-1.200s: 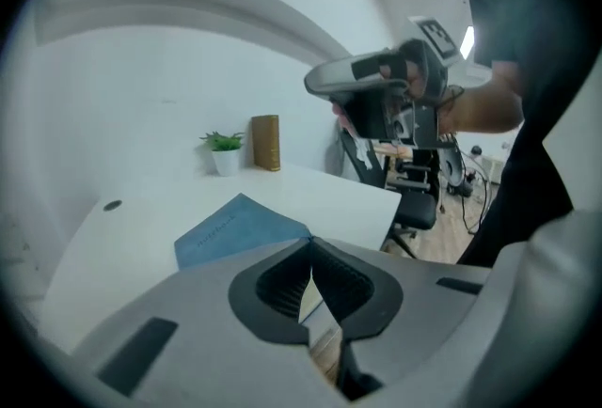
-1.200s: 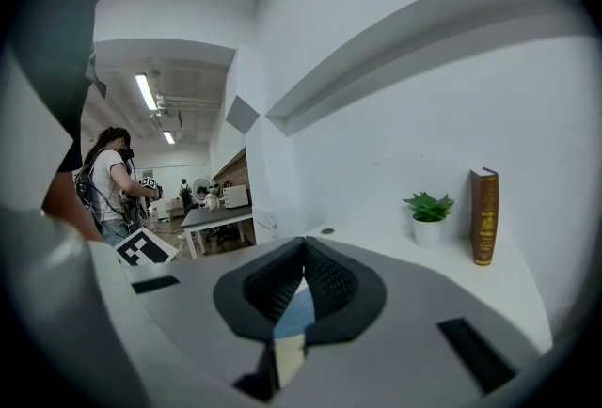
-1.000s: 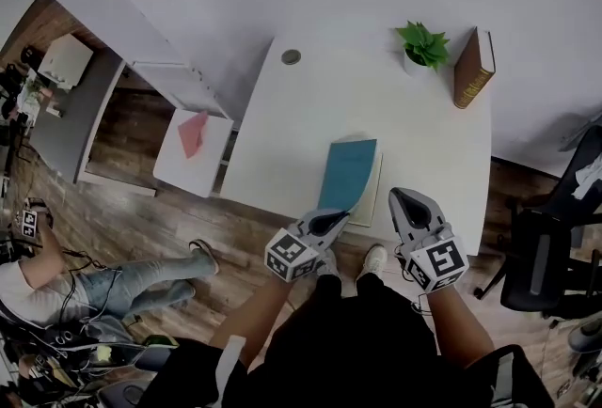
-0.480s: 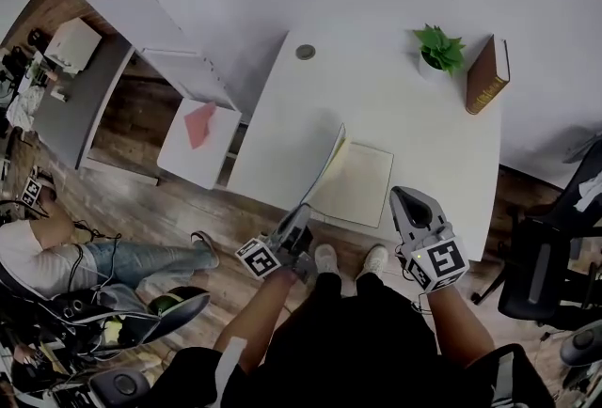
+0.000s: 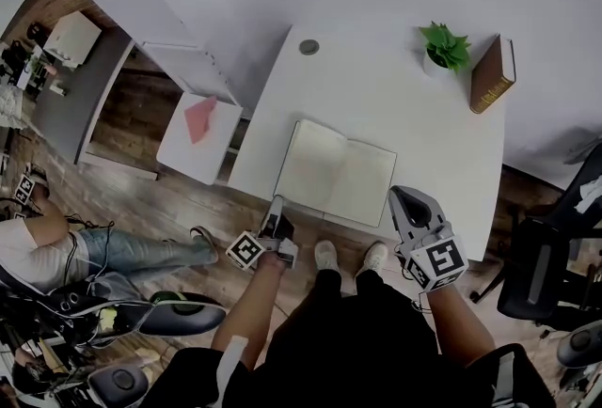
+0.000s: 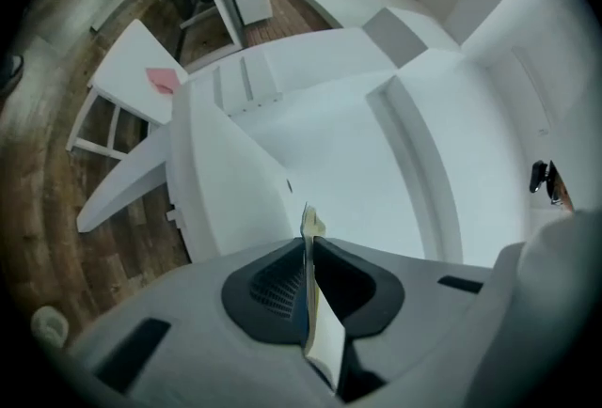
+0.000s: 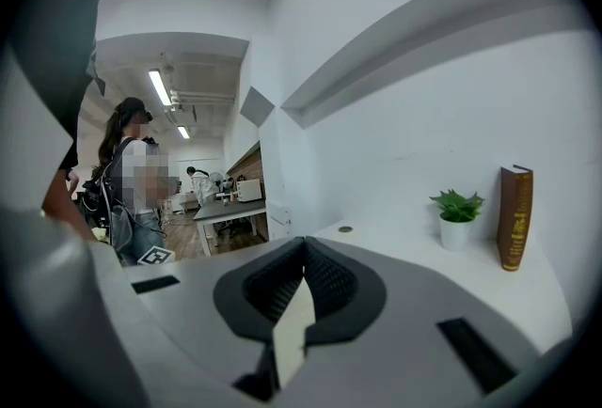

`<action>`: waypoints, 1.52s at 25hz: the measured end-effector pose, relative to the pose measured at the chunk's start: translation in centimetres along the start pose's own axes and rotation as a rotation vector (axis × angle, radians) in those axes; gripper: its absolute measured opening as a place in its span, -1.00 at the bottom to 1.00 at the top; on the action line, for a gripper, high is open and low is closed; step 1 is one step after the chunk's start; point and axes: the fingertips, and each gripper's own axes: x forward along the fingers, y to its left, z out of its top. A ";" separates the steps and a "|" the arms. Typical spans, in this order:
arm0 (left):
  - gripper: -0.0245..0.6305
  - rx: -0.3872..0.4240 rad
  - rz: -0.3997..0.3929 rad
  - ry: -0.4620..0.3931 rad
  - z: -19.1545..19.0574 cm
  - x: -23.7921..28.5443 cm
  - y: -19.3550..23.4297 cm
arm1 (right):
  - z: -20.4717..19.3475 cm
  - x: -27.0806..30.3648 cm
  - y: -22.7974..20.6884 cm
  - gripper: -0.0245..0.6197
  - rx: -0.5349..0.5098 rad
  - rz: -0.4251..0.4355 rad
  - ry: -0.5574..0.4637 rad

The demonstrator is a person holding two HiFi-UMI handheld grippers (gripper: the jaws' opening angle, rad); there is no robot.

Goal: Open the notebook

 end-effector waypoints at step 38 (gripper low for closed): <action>-0.91 1.268 -0.086 0.250 -6.2 6.8 -19.9 | 1.4 -2.4 -1.7 -0.92 -0.111 -0.053 -0.004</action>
